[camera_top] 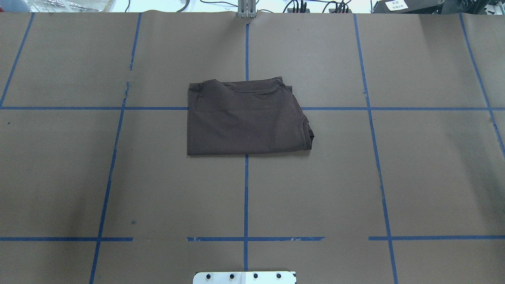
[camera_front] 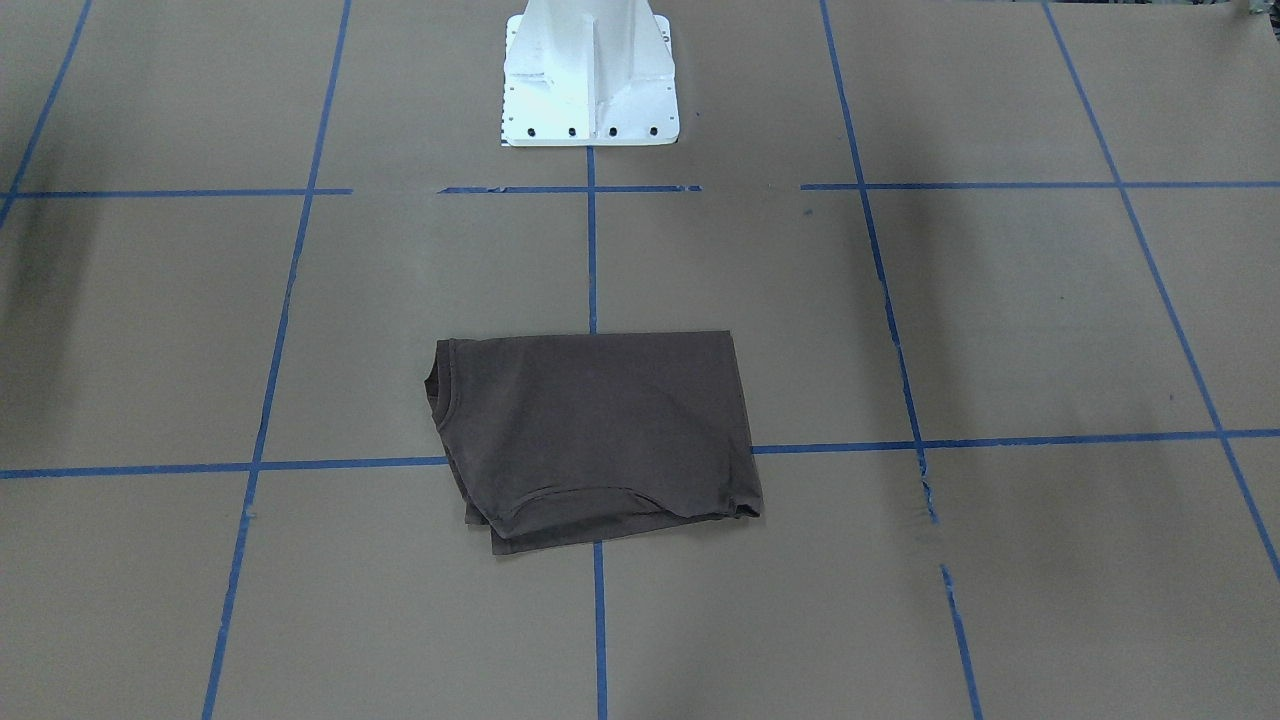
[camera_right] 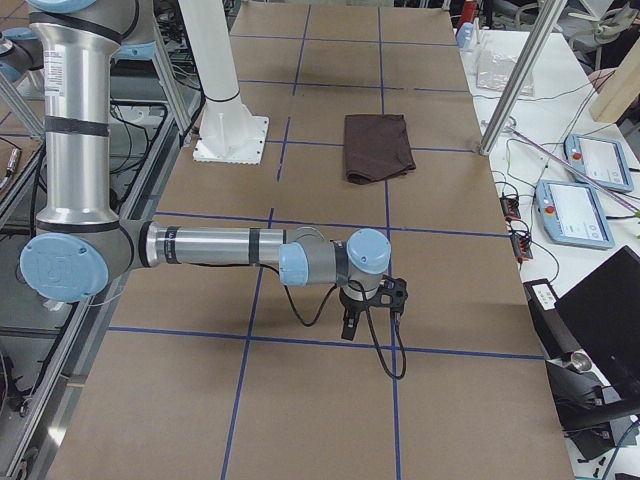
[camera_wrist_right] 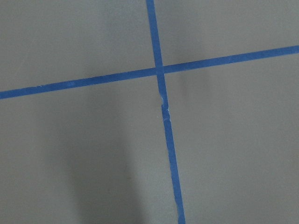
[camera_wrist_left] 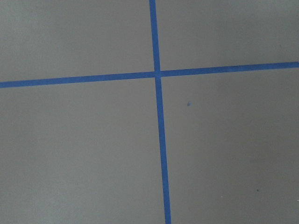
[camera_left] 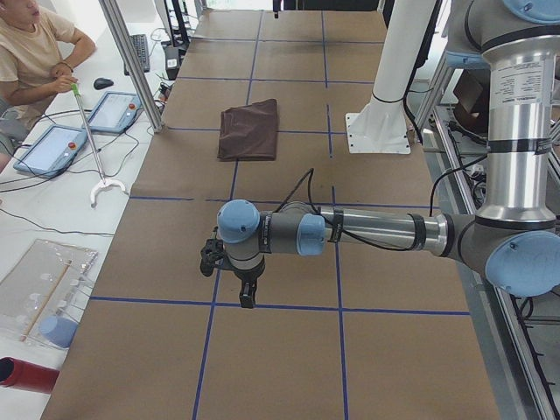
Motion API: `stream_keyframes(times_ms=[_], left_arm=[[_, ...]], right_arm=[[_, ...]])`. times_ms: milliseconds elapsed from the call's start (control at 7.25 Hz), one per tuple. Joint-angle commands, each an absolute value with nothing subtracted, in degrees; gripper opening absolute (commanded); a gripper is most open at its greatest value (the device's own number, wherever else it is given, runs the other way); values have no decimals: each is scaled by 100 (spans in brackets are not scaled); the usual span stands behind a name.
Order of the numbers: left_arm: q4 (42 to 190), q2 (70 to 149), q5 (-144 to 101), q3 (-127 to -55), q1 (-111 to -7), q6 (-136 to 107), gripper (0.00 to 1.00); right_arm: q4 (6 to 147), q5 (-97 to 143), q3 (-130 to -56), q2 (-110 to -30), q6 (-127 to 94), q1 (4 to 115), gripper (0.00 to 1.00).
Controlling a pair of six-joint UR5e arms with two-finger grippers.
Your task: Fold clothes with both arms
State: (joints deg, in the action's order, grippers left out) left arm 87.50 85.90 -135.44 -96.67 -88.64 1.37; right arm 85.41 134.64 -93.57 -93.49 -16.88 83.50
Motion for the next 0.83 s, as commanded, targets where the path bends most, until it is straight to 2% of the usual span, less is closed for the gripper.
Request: stream_keyframes(times_ms=[0,690], left_arm=[[8745,8569,-13562,-9457,-8868,141,100],[8754,8569,-13562,-9439,-8868,132,100]], right_arm=[[8516,13474,-9395,-9229,-1679,8358,100],[8525,13491,-9483,-9220,-1679,8358,100]])
